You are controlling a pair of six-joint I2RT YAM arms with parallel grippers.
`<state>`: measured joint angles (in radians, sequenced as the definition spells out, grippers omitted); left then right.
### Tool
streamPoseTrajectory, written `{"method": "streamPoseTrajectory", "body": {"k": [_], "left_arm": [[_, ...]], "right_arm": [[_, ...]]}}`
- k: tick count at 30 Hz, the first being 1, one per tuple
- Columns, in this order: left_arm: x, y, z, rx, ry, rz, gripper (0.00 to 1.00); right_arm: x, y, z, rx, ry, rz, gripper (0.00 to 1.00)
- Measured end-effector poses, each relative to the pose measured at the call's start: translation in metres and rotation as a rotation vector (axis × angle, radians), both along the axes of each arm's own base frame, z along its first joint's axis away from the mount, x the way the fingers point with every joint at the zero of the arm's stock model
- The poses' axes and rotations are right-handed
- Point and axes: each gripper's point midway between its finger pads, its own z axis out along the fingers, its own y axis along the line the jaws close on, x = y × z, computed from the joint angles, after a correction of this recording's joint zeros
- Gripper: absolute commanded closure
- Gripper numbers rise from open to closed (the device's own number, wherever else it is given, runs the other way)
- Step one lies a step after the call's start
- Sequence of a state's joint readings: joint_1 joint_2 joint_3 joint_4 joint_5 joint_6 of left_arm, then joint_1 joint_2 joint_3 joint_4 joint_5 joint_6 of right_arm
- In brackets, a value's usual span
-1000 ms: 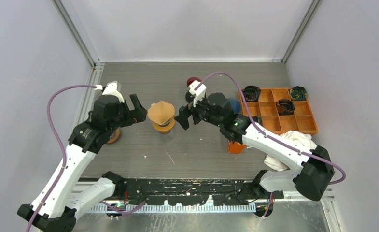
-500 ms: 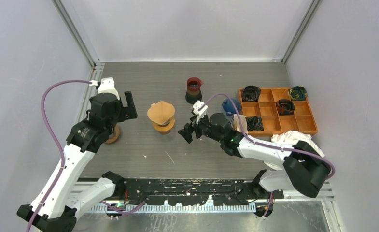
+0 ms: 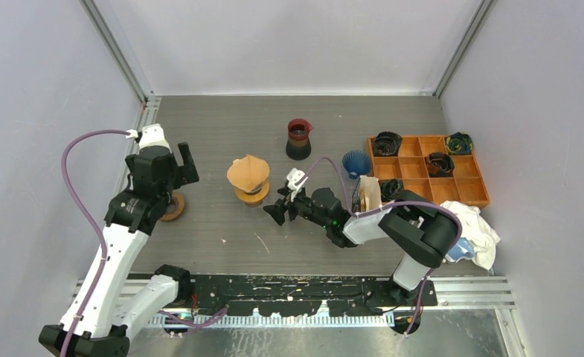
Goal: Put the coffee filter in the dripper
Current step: Move the coffee server to the center of the board.
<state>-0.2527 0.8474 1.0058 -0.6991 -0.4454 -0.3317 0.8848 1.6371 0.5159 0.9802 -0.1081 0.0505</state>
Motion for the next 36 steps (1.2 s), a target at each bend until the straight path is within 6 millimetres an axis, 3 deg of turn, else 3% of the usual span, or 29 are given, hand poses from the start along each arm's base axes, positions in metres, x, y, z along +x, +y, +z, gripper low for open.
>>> {"method": "streamPoseTrajectory", "body": {"k": [14, 28, 36], "left_arm": [[-0.004, 0.01, 0.003, 0.033, -0.024, 0.027, 0.01], [-0.003, 0.014, 0.003, 0.041, -0.031, 0.047, 0.01], [-0.005, 0.015, 0.005, 0.043, -0.04, 0.052, 0.01]], "right_arm": [[0.016, 0.034, -0.004, 0.086, -0.067, -0.014, 0.4], [0.061, 0.073, -0.001, 0.129, -0.15, -0.075, 0.37], [0.071, 0.077, -0.001, 0.124, -0.177, -0.105, 0.3]]}}
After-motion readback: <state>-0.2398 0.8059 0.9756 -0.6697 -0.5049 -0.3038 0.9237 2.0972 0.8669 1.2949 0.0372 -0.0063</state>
